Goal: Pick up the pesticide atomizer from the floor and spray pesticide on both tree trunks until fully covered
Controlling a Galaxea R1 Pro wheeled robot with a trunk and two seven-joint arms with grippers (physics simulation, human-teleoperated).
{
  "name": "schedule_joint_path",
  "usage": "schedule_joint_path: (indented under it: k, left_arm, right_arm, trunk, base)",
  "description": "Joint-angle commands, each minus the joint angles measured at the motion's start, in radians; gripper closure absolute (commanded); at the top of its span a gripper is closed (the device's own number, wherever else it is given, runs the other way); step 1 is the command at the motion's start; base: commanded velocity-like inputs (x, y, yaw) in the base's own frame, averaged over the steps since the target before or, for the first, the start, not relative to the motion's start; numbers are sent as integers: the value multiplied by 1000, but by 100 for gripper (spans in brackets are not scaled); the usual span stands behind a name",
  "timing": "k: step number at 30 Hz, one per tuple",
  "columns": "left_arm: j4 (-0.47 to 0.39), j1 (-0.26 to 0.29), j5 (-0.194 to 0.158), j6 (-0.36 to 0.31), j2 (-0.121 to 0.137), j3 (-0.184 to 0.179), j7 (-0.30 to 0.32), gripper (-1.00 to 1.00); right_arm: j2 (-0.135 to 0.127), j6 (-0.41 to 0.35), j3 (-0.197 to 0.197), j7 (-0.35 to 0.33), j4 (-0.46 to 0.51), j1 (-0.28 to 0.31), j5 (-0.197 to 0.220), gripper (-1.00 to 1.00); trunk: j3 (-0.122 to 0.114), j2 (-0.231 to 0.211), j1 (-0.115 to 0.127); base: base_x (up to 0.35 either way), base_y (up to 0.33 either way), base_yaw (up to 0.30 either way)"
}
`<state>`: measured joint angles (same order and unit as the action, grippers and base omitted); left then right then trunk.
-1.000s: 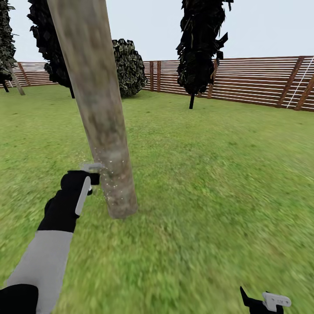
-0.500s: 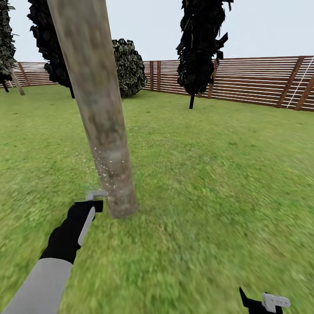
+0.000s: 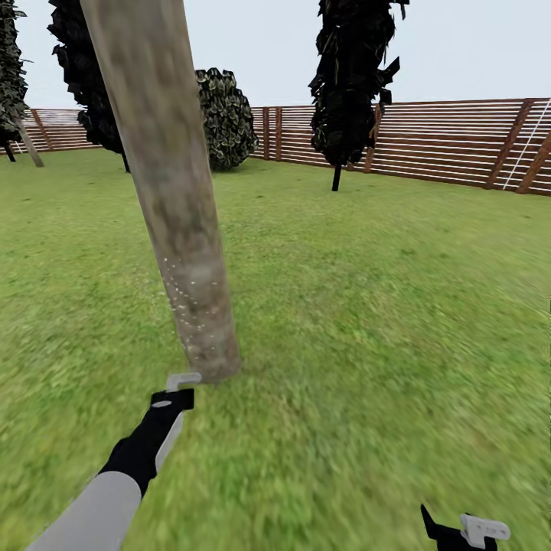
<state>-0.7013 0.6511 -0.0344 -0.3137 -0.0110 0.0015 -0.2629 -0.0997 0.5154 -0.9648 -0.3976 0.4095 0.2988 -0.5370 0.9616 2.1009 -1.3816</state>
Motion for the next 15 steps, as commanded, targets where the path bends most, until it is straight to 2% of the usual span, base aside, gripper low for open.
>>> schedule_joint_path:
  k: [1, 7, 10, 15]
  left_arm:
    - [-5, -13, 2, 10, 0, 0, -1, 100]
    - [7, -27, 0, 17, -1, 10, -14, 100]
    - [13, -27, -6, 15, 2, 26, -15, 100]
    - [57, -27, -9, 23, 4, 30, -14, 100]
  right_arm:
    - [0, 0, 0, -1, 0, 0, 0, -100]
    - [0, 1, 0, -1, 0, 0, 0, -100]
    - [0, 1, 0, -1, 0, 0, 0, -100]
    - [0, 0, 0, -1, 0, 0, 0, -100]
  trunk:
    - [0, 0, 0]
    - [0, 0, 0]
    - [-2, 0, 0]
    - [-4, 0, 0]
  base:
    - [0, -234, 0]
    - [0, -263, 32]
    - [0, -270, 227]
    - [0, -270, 262]
